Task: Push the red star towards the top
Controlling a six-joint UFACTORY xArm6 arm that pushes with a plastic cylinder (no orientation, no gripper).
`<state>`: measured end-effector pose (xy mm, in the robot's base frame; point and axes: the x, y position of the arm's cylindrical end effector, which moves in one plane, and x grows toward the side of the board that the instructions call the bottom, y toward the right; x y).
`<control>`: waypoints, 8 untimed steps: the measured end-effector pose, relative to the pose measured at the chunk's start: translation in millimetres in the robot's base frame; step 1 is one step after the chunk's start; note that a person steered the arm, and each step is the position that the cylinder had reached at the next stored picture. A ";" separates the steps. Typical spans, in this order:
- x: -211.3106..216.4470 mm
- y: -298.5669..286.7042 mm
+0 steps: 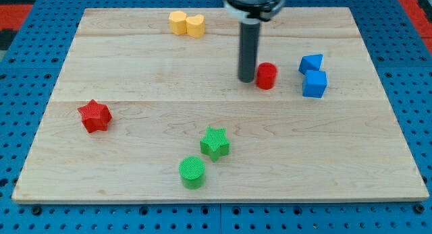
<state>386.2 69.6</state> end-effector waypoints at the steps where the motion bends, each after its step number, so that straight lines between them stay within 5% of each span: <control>1: 0.1 23.9; 4: 0.8 -349.5; 6: 109.9 -341.8; 7: 134.4 -313.9; 8: 105.0 -278.1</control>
<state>491.2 -208.5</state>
